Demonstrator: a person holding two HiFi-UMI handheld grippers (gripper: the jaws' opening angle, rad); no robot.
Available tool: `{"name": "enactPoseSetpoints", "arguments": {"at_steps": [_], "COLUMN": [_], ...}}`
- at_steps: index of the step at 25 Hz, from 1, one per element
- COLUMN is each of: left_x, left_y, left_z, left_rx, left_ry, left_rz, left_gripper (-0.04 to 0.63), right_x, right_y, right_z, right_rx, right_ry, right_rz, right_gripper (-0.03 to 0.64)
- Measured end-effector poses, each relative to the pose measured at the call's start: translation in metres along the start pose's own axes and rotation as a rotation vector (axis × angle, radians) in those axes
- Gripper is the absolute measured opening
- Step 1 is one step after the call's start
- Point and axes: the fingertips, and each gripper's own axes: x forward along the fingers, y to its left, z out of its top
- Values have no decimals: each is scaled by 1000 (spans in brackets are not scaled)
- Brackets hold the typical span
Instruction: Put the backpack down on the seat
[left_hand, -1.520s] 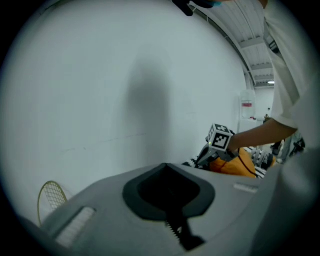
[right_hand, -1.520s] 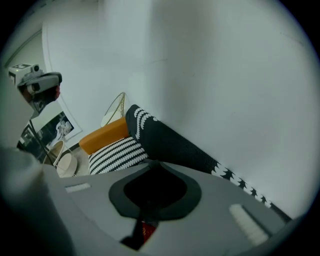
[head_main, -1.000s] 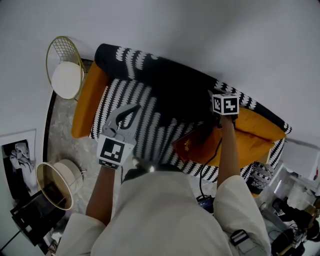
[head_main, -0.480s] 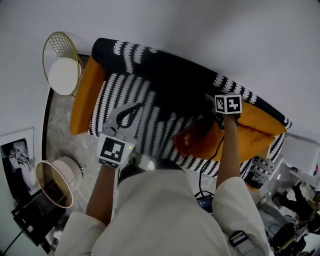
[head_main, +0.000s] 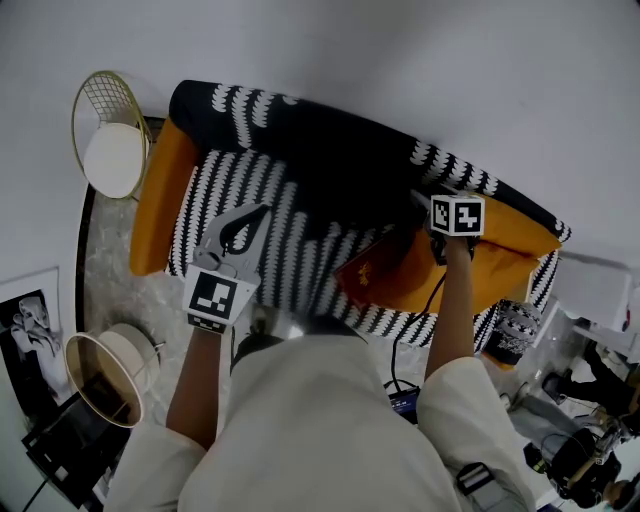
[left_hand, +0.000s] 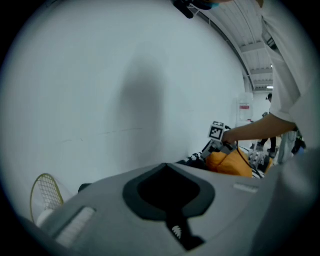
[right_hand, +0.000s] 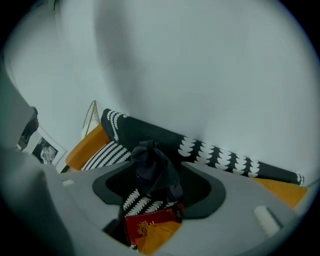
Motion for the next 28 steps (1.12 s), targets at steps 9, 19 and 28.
{"name": "enactPoseSetpoints", "arguments": {"at_steps": [9,19,28], "left_x": [-13,-42,-102], "left_y": [1,-19,-42], "left_z": [11,18,17], "left_rx": [7,36,66], "left_ry": [-39,-73,-126], "left_rz": [-1,-82,-141], "left_gripper": [3,3,3], "right_x": [-66,-141,-197], "right_y": [7,76,160], "right_z": [-9,-35,-69], "right_rx": [14,-22,1], "right_ry": [-138,-244,-327], "right_rz": [-116,-209,-205], "right_gripper": [278,152,99]}}
